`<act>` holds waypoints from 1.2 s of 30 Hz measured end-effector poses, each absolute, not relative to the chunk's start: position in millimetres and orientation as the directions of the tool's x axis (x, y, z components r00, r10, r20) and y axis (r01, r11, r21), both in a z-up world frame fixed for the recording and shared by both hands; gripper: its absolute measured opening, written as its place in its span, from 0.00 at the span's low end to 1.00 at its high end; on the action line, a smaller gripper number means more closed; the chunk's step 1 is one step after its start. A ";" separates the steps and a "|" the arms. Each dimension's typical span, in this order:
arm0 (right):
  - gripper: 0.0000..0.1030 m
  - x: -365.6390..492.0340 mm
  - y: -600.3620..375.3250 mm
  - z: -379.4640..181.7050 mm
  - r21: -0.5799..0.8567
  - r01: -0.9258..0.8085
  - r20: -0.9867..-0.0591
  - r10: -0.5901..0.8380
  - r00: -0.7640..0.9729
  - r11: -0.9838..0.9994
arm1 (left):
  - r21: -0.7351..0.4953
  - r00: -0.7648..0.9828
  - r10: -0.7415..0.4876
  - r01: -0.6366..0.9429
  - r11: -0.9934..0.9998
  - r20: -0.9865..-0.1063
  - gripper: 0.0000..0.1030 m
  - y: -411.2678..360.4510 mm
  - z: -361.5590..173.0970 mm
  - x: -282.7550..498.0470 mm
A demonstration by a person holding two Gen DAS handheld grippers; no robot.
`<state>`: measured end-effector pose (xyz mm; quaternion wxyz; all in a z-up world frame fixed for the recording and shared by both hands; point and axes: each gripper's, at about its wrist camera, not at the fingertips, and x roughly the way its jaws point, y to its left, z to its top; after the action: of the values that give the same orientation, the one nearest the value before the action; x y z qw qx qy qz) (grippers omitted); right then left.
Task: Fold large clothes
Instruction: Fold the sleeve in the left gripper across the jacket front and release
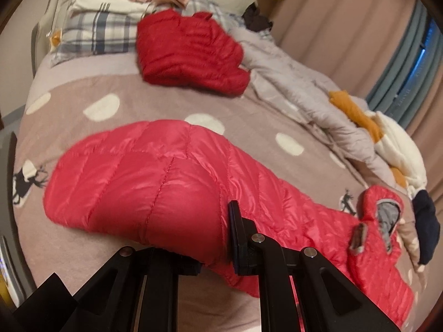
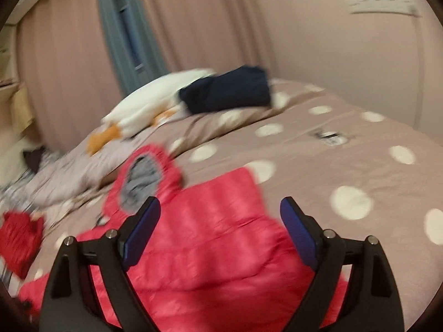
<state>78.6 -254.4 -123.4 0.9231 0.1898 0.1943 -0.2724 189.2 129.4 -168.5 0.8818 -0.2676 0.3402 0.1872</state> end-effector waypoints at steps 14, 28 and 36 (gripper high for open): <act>0.95 54.1 -278.0 -121.5 0.347 0.658 -0.469 -0.484 0.739 0.669 | -0.337 0.804 0.050 -0.304 0.891 -0.593 0.11 60.4 -132.9 187.2; 0.95 56.9 -280.9 -124.7 0.363 0.657 -0.490 -0.464 0.738 0.661 | -0.251 0.715 -0.176 0.000 0.968 -0.677 0.26 -79.3 -158.0 192.5; 0.95 50.0 -290.0 -122.3 0.361 0.669 -0.482 -0.484 0.730 0.650 | -0.203 0.759 -0.071 -0.082 0.976 -0.647 0.64 -94.1 -156.4 174.3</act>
<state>50.0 -290.0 -122.3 0.8913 0.2655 0.1743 -0.3235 174.3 -94.1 -156.4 0.9313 -0.1103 0.3470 0.0031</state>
